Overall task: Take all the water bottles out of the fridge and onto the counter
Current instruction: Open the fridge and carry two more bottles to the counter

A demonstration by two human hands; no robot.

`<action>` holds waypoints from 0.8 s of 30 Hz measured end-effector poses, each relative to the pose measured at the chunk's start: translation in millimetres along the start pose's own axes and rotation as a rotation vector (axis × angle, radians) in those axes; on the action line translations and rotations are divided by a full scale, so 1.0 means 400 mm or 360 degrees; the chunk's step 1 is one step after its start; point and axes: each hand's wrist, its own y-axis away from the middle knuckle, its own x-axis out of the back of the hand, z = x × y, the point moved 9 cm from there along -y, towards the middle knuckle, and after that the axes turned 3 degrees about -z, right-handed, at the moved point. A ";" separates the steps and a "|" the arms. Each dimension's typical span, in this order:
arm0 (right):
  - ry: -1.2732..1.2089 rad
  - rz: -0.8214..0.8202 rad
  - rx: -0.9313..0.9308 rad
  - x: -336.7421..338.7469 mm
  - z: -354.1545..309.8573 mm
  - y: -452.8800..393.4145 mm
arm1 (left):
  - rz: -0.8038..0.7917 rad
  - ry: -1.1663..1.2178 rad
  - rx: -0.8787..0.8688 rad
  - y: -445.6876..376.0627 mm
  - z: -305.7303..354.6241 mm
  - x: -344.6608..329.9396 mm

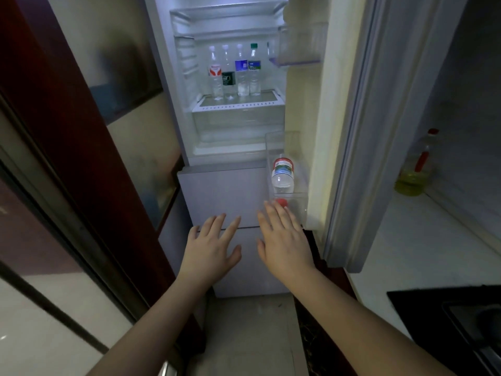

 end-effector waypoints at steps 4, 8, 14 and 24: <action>-0.0017 -0.0005 0.0010 -0.006 0.006 -0.041 | 0.0013 -0.0028 0.0009 -0.007 -0.003 0.011; 0.0007 -0.0031 -0.0118 -0.017 0.045 -0.038 | 0.0040 -0.0033 0.0004 -0.021 0.005 0.021; 0.0016 -0.0124 -0.0114 -0.026 0.074 -0.022 | 0.0059 -0.0037 0.0019 -0.038 0.025 0.040; -0.0011 0.0041 -0.0035 0.010 0.056 -0.116 | 0.0201 -0.0099 -0.0020 -0.094 -0.009 0.104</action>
